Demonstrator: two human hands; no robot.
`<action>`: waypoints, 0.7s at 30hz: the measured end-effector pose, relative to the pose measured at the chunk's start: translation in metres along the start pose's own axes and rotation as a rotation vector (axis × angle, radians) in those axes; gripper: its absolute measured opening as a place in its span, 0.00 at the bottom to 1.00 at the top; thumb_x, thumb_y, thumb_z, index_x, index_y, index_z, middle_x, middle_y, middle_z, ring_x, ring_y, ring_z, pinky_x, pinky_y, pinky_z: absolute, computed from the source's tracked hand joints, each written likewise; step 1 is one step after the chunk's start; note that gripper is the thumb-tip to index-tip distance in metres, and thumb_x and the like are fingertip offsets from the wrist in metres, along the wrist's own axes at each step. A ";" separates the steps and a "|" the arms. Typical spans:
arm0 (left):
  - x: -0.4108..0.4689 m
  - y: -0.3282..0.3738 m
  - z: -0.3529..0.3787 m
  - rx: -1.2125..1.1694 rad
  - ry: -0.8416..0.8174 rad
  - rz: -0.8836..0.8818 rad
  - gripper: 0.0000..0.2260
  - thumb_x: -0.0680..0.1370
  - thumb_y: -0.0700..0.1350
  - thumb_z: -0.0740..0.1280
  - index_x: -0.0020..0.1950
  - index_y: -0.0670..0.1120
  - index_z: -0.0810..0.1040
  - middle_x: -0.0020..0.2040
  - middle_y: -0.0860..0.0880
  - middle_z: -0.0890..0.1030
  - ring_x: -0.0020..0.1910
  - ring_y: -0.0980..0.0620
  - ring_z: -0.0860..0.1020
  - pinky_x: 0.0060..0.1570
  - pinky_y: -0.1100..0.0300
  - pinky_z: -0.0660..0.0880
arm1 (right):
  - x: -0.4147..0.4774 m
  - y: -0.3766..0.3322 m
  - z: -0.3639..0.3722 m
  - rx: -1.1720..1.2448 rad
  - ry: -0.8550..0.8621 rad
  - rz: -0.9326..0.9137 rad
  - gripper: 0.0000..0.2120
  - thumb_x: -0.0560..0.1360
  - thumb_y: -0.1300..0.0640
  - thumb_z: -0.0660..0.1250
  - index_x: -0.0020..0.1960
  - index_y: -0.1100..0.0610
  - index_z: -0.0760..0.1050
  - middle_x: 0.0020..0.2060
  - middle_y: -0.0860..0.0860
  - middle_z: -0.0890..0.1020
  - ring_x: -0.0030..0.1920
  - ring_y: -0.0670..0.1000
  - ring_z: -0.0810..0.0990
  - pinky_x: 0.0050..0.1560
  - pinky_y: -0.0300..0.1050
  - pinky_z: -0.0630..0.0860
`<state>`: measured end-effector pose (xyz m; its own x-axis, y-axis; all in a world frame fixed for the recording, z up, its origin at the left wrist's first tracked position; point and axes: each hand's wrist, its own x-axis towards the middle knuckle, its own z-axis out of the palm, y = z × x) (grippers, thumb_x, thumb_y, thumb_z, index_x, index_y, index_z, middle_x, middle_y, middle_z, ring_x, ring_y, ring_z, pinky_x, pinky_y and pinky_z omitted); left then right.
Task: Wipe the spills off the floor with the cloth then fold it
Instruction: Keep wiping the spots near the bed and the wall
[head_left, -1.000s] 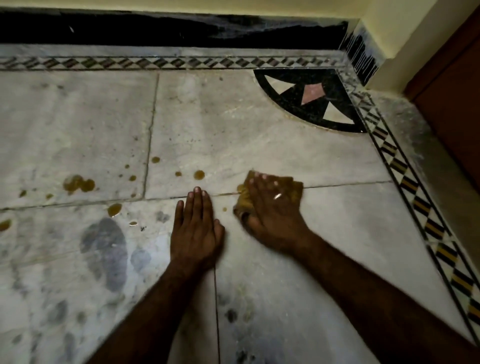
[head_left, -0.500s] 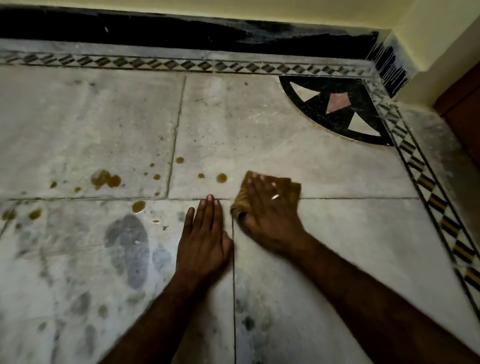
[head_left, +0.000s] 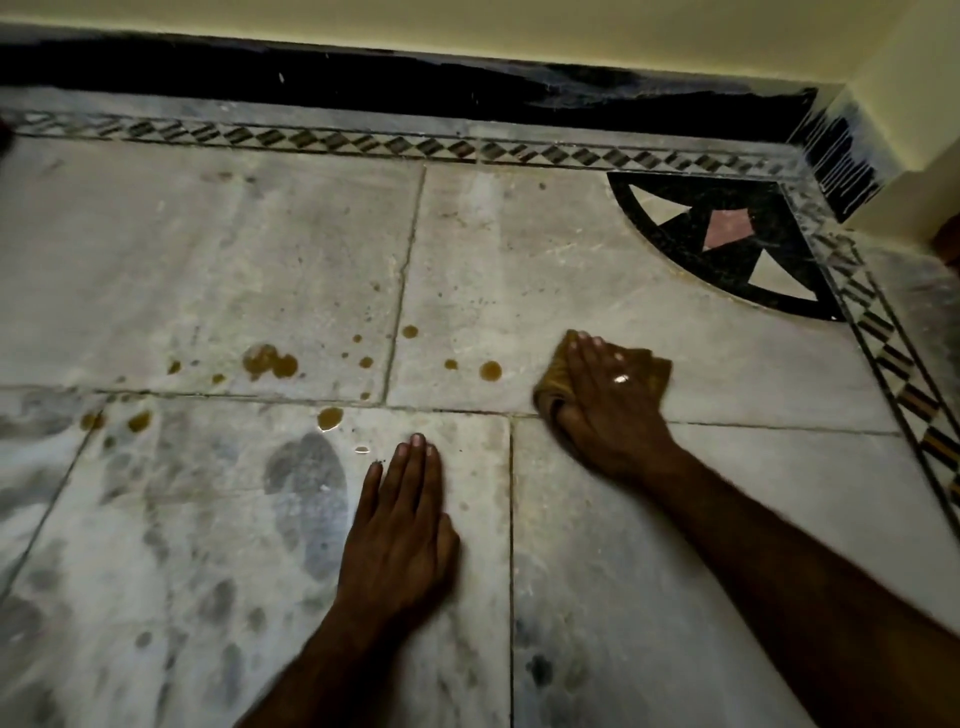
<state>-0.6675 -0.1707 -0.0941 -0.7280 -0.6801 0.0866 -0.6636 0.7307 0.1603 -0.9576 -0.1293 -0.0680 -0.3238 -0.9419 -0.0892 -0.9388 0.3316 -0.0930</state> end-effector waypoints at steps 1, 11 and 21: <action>0.001 0.000 0.000 0.002 -0.007 -0.005 0.31 0.77 0.49 0.55 0.79 0.38 0.59 0.80 0.40 0.59 0.80 0.43 0.59 0.77 0.44 0.53 | 0.016 -0.018 0.002 0.022 -0.004 0.006 0.41 0.78 0.35 0.40 0.82 0.61 0.47 0.82 0.57 0.50 0.82 0.57 0.49 0.81 0.61 0.47; -0.028 -0.033 -0.005 0.025 -0.021 -0.141 0.30 0.78 0.50 0.53 0.79 0.38 0.60 0.80 0.40 0.60 0.80 0.43 0.58 0.77 0.44 0.52 | -0.063 -0.077 0.018 0.017 -0.021 -0.556 0.35 0.82 0.37 0.47 0.82 0.58 0.56 0.82 0.55 0.57 0.82 0.54 0.53 0.81 0.57 0.53; -0.043 -0.047 -0.009 -0.017 0.011 -0.266 0.30 0.78 0.49 0.53 0.78 0.36 0.60 0.79 0.38 0.61 0.78 0.41 0.61 0.77 0.44 0.52 | 0.043 -0.133 0.019 0.069 0.052 -0.193 0.37 0.79 0.41 0.49 0.79 0.65 0.59 0.78 0.63 0.63 0.79 0.62 0.62 0.78 0.63 0.58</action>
<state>-0.6035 -0.1763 -0.0962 -0.5262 -0.8489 0.0497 -0.8285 0.5250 0.1949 -0.8447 -0.2131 -0.0782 -0.1456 -0.9893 -0.0124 -0.9745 0.1455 -0.1709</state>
